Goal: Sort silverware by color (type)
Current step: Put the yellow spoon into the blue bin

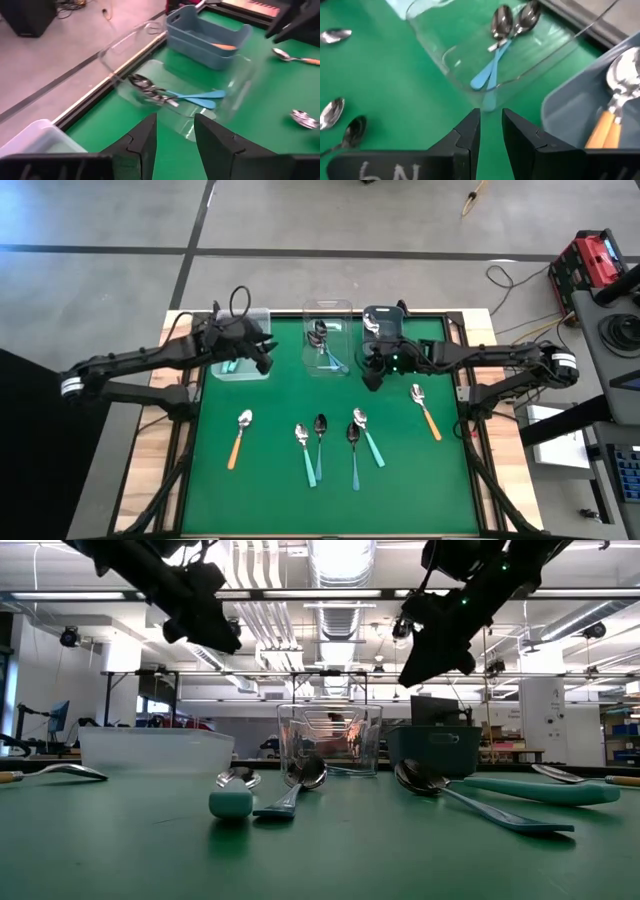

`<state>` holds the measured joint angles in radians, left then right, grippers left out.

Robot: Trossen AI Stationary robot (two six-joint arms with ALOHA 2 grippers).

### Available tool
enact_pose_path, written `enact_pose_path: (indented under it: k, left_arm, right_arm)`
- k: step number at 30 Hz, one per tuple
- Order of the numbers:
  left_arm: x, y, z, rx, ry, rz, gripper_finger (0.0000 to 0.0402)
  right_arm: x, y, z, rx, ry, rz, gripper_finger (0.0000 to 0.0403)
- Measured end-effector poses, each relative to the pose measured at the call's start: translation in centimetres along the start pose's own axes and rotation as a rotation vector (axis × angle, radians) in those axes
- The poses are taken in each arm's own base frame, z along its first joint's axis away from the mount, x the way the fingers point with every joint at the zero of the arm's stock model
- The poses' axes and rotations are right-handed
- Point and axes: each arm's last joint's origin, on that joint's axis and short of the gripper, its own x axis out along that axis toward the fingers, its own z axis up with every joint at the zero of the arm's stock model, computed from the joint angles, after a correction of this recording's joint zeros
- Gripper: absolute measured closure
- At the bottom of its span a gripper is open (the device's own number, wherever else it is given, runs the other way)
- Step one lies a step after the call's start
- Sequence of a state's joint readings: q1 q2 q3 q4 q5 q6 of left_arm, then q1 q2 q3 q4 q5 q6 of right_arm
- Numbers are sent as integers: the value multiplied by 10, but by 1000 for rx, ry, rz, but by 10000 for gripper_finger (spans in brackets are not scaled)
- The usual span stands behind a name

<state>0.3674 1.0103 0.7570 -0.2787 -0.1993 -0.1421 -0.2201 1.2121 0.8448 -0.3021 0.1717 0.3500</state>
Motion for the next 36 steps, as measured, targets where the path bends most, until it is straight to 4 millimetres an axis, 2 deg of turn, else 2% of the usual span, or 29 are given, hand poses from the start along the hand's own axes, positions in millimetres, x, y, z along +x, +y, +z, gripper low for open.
enact_pose_path:
  k: [11, 25, 36]
  left_arm:
    - [-7, -27, -5, 84, 5, -119, 288]
    - [-8, -28, -2, 99, -30, -121, 288]
    - [-10, -34, -1, 70, -43, -148, 288]
  right_arm:
    - [-5, 25, -10, 69, 77, 179, 332]
    - [-11, 45, -20, 162, 142, 270, 332]
    - [-21, 69, -36, 184, 213, 322, 332]
